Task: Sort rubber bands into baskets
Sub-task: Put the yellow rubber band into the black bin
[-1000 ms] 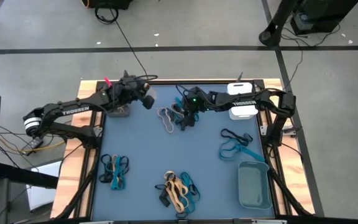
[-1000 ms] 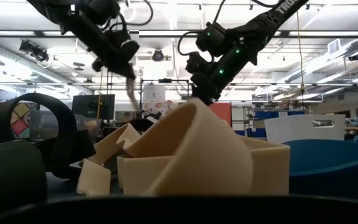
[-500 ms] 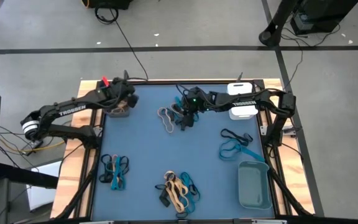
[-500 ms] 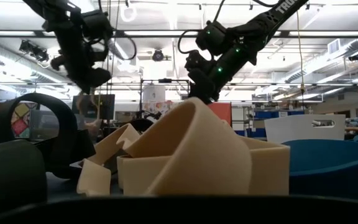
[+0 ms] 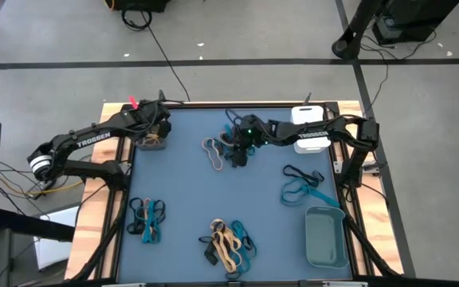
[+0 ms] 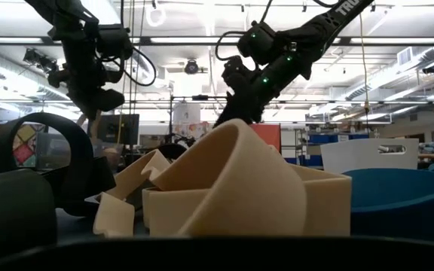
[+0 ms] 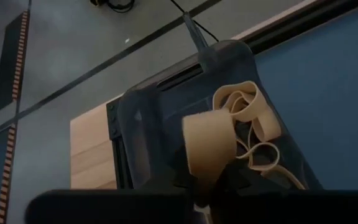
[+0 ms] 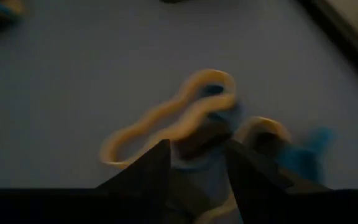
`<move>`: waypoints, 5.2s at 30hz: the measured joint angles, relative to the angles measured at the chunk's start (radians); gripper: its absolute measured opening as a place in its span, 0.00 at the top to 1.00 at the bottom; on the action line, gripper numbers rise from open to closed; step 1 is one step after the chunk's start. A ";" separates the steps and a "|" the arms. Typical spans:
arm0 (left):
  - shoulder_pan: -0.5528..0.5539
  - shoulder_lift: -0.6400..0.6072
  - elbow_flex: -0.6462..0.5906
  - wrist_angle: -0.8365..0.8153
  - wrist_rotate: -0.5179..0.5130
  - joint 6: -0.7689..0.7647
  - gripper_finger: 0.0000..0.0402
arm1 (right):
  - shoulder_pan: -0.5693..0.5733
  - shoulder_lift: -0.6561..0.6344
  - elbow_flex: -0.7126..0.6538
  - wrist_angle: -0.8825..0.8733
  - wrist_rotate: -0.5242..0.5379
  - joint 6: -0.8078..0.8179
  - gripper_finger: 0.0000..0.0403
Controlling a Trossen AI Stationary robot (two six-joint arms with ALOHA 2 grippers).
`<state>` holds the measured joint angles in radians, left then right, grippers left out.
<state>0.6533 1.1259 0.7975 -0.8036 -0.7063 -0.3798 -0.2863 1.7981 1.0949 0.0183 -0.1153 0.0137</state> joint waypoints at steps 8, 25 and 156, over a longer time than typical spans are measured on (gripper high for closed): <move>0.018 0.000 0.000 -0.007 0.000 -0.029 0.63 | 0.086 0.000 -0.063 0.142 -0.013 -0.037 0.61; -0.016 -0.002 -0.001 0.080 0.015 -0.010 0.44 | 0.167 0.189 0.021 0.131 -0.015 -0.208 0.61; -0.224 0.042 -0.215 1.048 0.728 0.519 0.40 | 0.105 -0.003 0.181 -0.060 0.122 -0.253 0.98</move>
<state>0.4295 1.1676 0.5827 0.2445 0.0213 0.1397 -0.1809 1.7954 1.2755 -0.0415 0.0063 -0.2394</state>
